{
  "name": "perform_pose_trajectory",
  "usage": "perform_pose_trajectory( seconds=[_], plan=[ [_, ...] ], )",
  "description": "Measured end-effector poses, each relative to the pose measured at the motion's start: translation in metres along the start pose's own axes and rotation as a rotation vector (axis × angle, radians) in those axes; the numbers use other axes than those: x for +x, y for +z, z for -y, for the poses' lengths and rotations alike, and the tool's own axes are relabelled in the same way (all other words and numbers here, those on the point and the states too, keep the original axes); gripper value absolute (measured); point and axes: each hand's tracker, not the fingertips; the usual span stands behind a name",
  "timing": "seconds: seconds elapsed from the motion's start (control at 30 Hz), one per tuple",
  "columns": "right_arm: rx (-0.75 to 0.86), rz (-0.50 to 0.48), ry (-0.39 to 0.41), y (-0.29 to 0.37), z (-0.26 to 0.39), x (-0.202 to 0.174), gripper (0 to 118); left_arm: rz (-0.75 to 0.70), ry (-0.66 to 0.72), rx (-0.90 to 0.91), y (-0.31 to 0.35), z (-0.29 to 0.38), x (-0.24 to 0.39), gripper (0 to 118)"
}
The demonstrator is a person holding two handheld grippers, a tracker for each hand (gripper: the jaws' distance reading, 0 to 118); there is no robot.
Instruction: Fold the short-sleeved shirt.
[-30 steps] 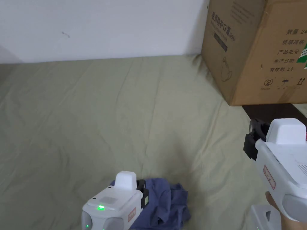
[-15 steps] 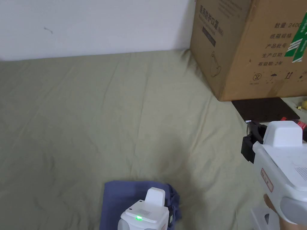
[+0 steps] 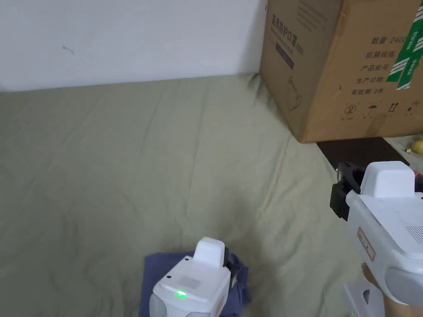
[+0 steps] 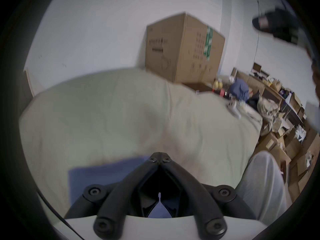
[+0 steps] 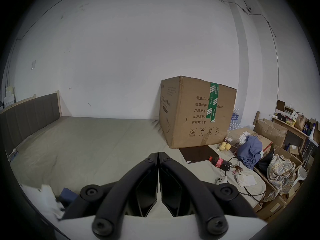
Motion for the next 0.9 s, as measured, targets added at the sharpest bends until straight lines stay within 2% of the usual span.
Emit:
perform_pose_trajectory(
  seconds=[0.23,0.47,0.9],
  plan=[
    [0.057,-0.033,-0.004,0.013,-0.018,-0.018,0,-0.096,-0.034,0.239,0.071,-0.073,-0.038,0],
    [0.120,-0.062,-0.008,0.024,-0.035,-0.044,0,-0.262,-0.039,0.389,0.119,-0.108,-0.086,0],
    [0.143,-0.115,0.002,0.021,-0.033,-0.066,0,-0.467,0.043,0.449,0.159,-0.106,-0.155,0]
  ],
)
